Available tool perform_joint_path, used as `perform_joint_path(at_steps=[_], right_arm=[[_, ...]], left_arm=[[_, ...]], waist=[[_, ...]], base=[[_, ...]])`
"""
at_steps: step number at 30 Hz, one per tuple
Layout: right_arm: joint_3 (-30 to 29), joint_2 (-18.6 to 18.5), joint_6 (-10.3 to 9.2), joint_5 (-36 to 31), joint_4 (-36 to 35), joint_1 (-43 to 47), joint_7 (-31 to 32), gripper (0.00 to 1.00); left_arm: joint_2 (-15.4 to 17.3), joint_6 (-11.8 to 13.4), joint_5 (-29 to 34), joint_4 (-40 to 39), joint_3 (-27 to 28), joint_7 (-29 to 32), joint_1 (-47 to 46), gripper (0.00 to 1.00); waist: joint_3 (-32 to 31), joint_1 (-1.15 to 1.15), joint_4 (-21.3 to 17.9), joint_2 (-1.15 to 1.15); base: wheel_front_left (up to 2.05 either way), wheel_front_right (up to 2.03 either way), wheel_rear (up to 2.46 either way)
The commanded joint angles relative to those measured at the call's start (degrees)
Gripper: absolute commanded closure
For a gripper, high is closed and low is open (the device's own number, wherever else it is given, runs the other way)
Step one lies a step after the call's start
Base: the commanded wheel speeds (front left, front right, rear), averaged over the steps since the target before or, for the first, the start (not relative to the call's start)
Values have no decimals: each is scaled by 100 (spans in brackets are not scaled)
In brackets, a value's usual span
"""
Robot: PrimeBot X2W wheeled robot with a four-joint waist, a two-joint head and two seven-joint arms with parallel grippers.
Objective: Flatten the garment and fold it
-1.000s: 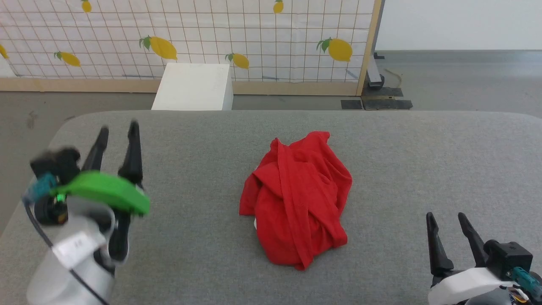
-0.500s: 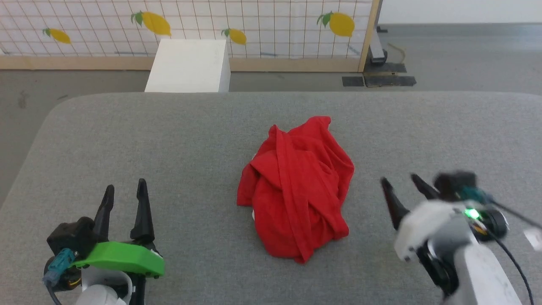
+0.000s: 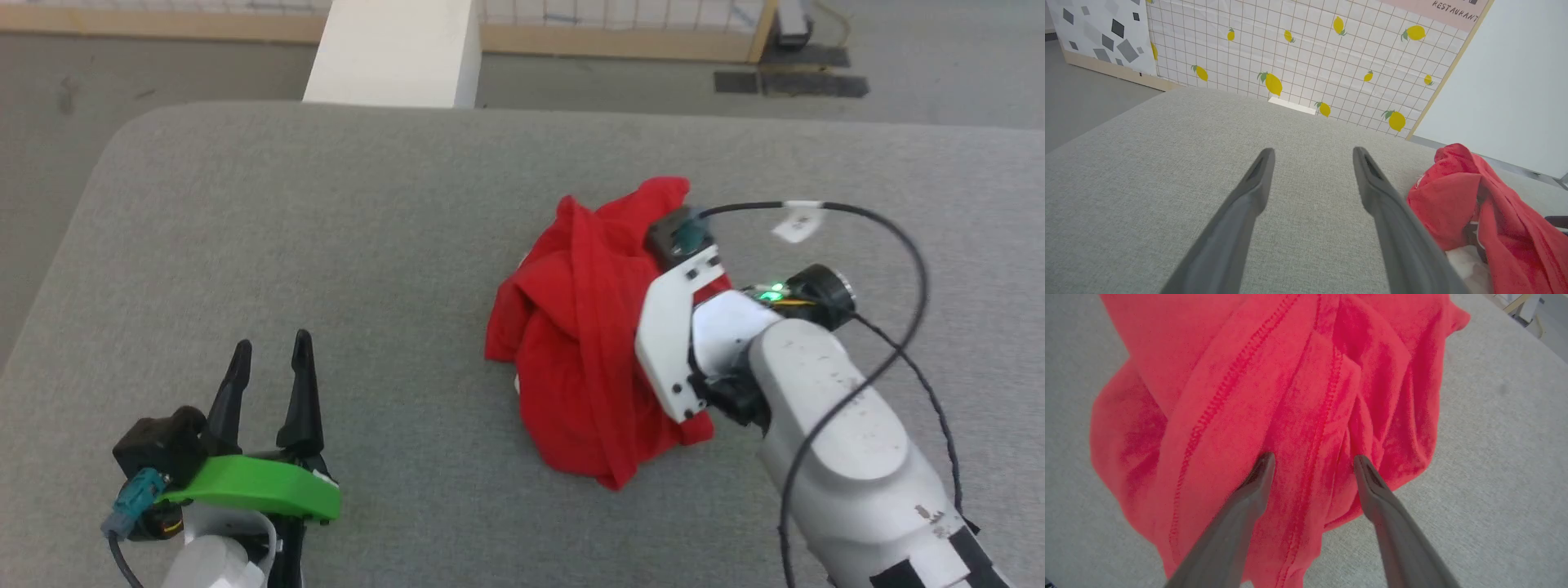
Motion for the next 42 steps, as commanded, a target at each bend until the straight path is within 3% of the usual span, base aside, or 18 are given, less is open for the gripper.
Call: perform_joint_path(at_steps=[1, 7, 8, 9, 13, 18, 24, 25, 26, 31, 34, 42], right_arm=[[139, 2, -8, 74, 126, -70, 109, 0], [524, 2, -8, 320, 341, -72, 4, 0], [495, 2, -8, 366, 323, -73, -142, 69], [477, 2, -8, 384, 294, -83, -270, 100], [204, 2, -8, 508, 31, -78, -944, 100], [-833, -102, -8, 492, -687, 284, -1739, 100], [-1840, -183, -8, 140, -1696, 1401, -1696, 100], [-1886, -172, -8, 113, -1848, 1568, -1695, 67], [-1920, -158, -8, 72, -2009, 1759, -1692, 0], [-1650, -75, -8, 100, -2388, 2134, -1527, 0], [-1149, -44, -8, 117, -2347, 2010, -1237, 0], [-26, -21, -8, 11, -1550, 1190, 282, 0]], left_arm=[[-46, -71, 54, 29, 62, -21, -130, 0], [-202, -214, 187, 146, 253, -21, -177, 0], [-227, -251, 185, 183, 268, -21, -180, 0], [-234, -280, 199, 208, 272, -21, -190, 0], [-267, -348, 268, 273, 330, -21, -203, 0], [-316, -406, 343, 315, 369, -21, -138, 0], [-339, -433, 401, 315, 434, -21, -24, 0], [-345, -438, 403, 308, 439, -21, -22, 0], [-345, -446, 407, 308, 435, -21, -14, 0], [-355, -470, 419, 342, 395, -21, -51, 0], [-369, -485, 413, 364, 356, -21, -92, 0], [-419, -532, 331, 440, 279, -22, -271, 0]], waist=[[225, 0, 205, 0], [285, 0, 164, 0], [278, 0, 136, 0], [269, 0, 111, 0], [153, 0, -36, 0], [-64, 0, -257, 0], [-216, 0, -489, 0], [-219, 0, -504, 0], [-222, 0, -521, 0], [-182, 0, -486, 0], [-115, 0, -374, 0], [229, 0, 91, 0]], base=[[0, 0, 0], [0, 0, 0], [0, 0, 0], [0, 0, 0], [0, 0, 0], [0, 0, 0], [0, 0, 0], [0, 0, 0], [0, 0, 0], [0, 0, 0], [0, 0, 0], [0, 0, 0]])
